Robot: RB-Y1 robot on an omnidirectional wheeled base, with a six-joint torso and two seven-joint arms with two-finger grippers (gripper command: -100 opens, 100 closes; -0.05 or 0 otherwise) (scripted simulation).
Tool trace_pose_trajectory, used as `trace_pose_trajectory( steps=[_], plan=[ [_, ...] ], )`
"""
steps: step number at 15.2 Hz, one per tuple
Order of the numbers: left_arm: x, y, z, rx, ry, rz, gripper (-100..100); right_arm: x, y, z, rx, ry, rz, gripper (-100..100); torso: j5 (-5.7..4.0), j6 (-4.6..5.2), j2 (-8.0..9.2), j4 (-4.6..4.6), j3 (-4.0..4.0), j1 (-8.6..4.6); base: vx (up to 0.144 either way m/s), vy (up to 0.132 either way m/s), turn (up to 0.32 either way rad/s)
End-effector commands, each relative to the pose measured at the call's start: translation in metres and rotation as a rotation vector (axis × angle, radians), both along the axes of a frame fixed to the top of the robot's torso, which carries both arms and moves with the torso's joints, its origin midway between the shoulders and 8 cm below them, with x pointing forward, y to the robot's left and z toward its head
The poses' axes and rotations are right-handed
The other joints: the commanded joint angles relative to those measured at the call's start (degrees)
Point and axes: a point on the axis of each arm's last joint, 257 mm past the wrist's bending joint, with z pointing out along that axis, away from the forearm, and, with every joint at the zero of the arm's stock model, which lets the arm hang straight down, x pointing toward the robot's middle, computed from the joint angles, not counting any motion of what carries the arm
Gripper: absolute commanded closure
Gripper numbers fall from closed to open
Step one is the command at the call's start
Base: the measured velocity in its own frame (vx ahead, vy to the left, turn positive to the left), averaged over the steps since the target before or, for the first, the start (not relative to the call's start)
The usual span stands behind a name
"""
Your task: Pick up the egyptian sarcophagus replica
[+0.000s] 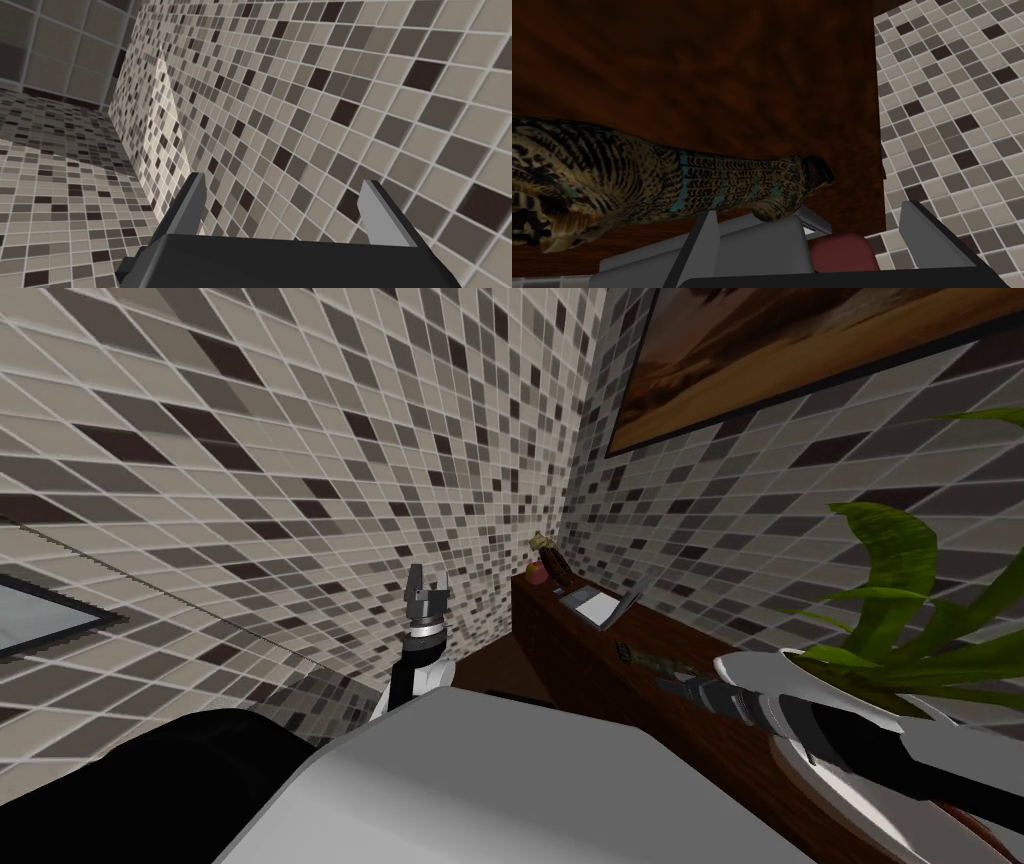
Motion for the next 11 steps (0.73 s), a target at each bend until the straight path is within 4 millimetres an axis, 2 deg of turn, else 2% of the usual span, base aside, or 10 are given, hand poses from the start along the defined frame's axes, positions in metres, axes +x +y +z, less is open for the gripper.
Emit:
trace_pose_trajectory(
  steps=[1, 2, 3, 5, 6, 8, 9, 11],
  plan=[
    [0.000, 0.000, 0.000, 0.000, 0.000, 0.000, 0, 0.002, -0.004, 0.001, -0.036, 0.022, 0.031, -100, 0.00, 0.00, 0.00, 0.00, 0.00, 0.00, 0.003, -0.003, 0.105],
    [0.000, 0.000, 0.000, 0.000, 0.000, 0.000, 0, 0.003, -0.003, 0.002, -0.040, 0.024, 0.037, -100, 0.00, 0.04, 0.00, 0.00, 0.00, 0.00, 0.000, 0.000, 0.000],
    [0.000, 0.000, 0.000, 0.000, 0.000, 0.000, 0, -0.006, -0.019, -0.003, -0.083, 0.061, 0.043, -100, -0.01, 0.07, 0.02, 0.01, 0.01, -0.01, 0.002, 0.004, 0.211],
    [0.000, 0.000, 0.000, 0.000, 0.000, 0.000, 0, 0.000, -0.017, 0.000, -0.108, 0.074, 0.079, -100, 0.00, 0.01, 0.00, 0.00, 0.00, 0.01, 0.001, -0.003, 0.161],
    [0.000, 0.000, 0.000, 0.000, 0.000, 0.000, 0, -0.010, -0.032, -0.006, -0.143, 0.109, 0.079, -100, 0.00, 0.05, 0.01, 0.01, 0.01, 0.00, 0.000, 0.002, 0.243],
    [0.000, 0.000, 0.000, 0.000, 0.000, 0.000, 0, -0.002, -0.029, -0.002, -0.172, 0.123, 0.122, -100, 0.00, 0.01, 0.00, 0.00, 0.00, 0.00, 0.000, -0.004, 0.144],
    [0.000, 0.000, 0.000, 0.000, 0.000, 0.000, 0, -0.012, -0.043, -0.007, -0.207, 0.162, 0.130, -100, 0.00, 0.05, 0.01, 0.00, 0.01, 0.00, -0.002, -0.001, 0.155],
    [0.000, 0.000, 0.000, 0.000, 0.000, 0.000, 0, -0.005, -0.040, -0.004, -0.231, 0.173, 0.166, -100, 0.00, 0.02, 0.02, 0.00, 0.01, 0.00, -0.003, -0.004, 0.147]
  ],
)
